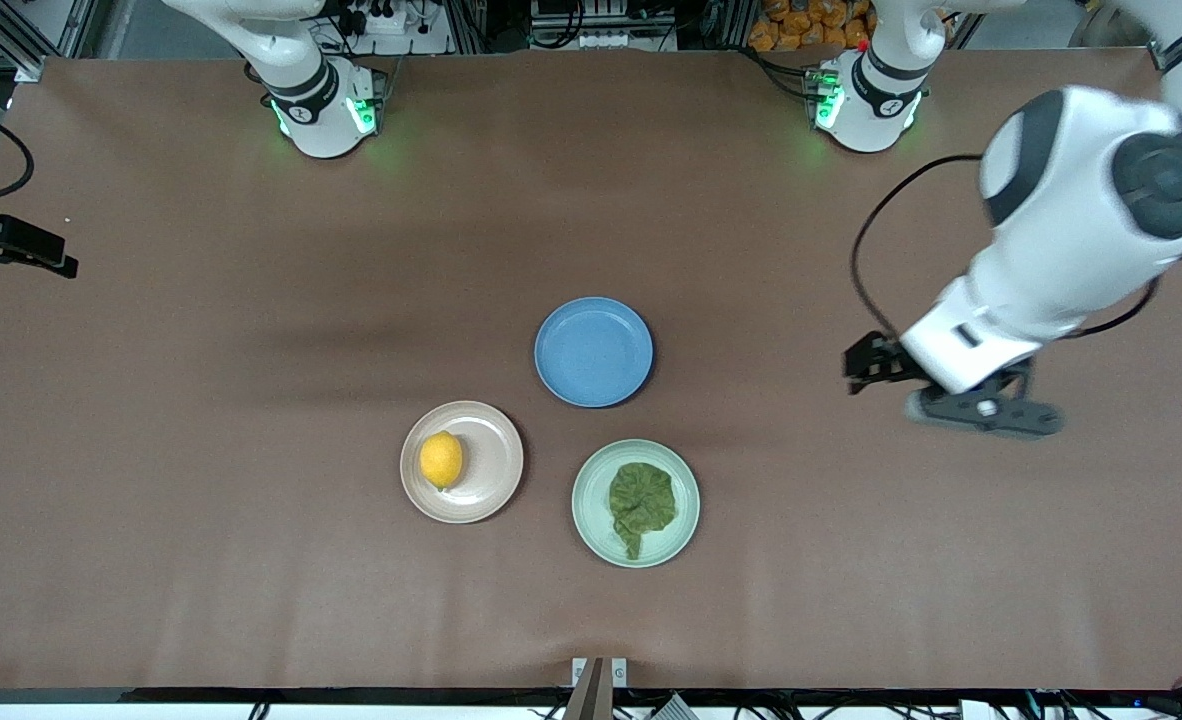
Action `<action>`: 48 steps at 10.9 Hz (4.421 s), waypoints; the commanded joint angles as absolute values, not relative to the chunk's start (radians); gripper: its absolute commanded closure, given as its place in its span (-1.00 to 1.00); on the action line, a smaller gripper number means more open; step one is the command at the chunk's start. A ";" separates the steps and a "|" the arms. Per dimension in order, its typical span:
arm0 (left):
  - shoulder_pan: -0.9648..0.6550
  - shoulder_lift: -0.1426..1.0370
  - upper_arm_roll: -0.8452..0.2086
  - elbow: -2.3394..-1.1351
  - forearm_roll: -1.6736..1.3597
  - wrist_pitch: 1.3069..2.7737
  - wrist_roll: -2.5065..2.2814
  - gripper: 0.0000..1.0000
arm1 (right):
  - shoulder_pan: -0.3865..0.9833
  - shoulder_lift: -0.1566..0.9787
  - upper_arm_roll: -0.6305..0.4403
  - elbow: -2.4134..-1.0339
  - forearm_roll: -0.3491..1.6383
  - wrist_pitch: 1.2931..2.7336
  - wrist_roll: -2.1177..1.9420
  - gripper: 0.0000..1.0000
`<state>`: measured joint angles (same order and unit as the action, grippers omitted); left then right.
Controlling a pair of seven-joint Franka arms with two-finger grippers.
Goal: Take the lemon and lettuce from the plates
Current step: 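Reach the left gripper to the lettuce while the right gripper approaches the lemon, then grasp the lettuce with the left gripper while the right gripper grasps the lemon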
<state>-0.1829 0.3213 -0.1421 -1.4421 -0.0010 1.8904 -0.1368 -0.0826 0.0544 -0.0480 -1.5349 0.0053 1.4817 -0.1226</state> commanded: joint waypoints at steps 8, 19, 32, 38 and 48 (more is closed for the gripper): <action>-0.426 0.704 -0.135 -1.424 0.005 2.565 -0.112 -1.00 | 0.048 0.141 -0.048 -1.513 0.142 1.575 0.023 -1.00; -0.494 1.008 -0.109 -1.378 0.005 2.996 -0.051 -1.00 | 0.230 0.418 -0.048 -1.471 0.169 1.764 0.447 -1.00; -0.503 1.034 -0.094 -1.368 0.006 3.056 -0.035 -0.51 | 0.387 0.724 -0.048 -1.457 0.166 2.195 0.630 -1.00; -0.502 1.035 -0.094 -1.376 0.008 3.056 -0.022 0.00 | 0.423 0.798 -0.048 -1.457 0.161 2.302 0.661 -1.00; -0.503 1.037 -0.094 -1.388 0.008 3.054 -0.021 1.00 | 0.439 0.862 -0.051 -1.457 0.150 2.368 0.664 -0.96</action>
<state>-0.4963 1.0337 -0.0995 -1.3877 0.0010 3.0469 -0.0359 0.4307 0.8410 -0.0429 -1.4785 0.1555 2.3673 0.6475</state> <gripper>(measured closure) 0.947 0.000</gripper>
